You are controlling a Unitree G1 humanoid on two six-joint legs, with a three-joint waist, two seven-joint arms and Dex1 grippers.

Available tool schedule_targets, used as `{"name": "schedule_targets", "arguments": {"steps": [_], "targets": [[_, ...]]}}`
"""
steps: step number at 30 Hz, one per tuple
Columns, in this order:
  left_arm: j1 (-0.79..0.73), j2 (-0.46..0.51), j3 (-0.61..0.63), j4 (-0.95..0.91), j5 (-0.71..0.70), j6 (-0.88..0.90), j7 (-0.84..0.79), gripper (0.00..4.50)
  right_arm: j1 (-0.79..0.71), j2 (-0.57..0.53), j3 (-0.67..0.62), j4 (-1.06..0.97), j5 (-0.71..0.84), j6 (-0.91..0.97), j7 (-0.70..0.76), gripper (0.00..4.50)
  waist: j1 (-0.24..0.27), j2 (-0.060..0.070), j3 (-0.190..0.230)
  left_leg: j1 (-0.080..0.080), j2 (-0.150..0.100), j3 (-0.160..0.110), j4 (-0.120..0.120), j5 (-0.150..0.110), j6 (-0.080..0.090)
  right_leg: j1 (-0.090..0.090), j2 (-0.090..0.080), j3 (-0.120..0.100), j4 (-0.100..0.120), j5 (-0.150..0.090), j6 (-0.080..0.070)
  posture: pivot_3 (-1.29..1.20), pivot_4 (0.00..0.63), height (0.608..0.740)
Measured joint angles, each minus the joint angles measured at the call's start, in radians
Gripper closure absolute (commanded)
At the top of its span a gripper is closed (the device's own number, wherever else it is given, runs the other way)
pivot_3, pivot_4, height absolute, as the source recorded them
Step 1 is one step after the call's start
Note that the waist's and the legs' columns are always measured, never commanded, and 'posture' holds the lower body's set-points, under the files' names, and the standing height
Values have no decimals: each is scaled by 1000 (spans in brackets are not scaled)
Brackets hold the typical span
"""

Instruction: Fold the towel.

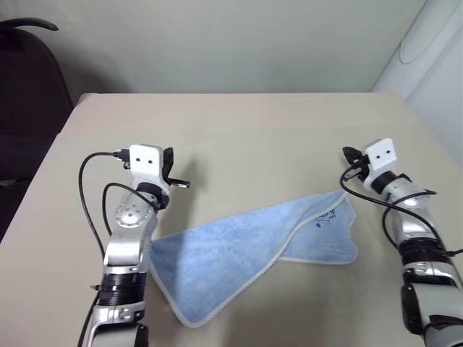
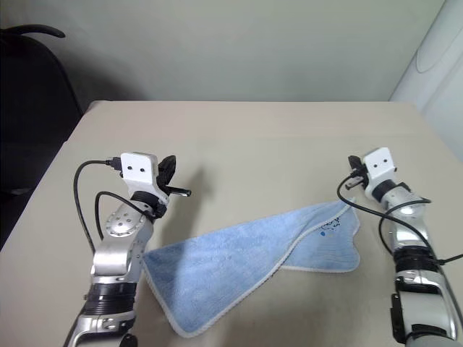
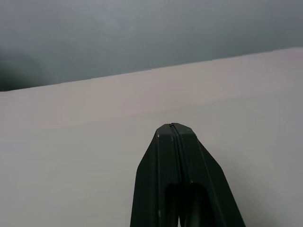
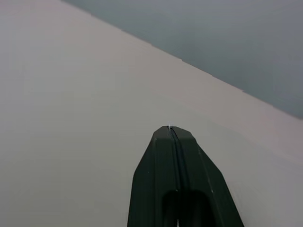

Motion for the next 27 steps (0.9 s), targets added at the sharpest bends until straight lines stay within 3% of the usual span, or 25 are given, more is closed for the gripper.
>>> {"name": "schedule_targets", "arguments": {"steps": [3,8,17,27], "targets": [[73,81,-11,-61,-32,11,-120,3857,43,-93,-6,-20,-1,-12,72,2482,0,0,0,0,0,0,0,0,0,0,0,0,0,0,0,0,150,740],[217,175,-70,-198,-74,17,-305,2102,81,-223,16,-50,-25,-137,201,712,0,0,0,1,0,1,-1,-3,6,0,0,1,0,0,0,0,150,740],[335,294,-101,-364,-145,54,-506,2102,89,-302,100,22,-80,-381,364,712,0,0,0,3,0,0,-1,-6,10,3,0,1,-1,0,0,0,150,740],[358,303,-107,-395,-140,69,-492,2102,70,-283,172,138,-172,-510,365,712,-3,0,0,3,1,0,-1,-6,11,3,0,1,-1,0,0,0,150,740]]}}
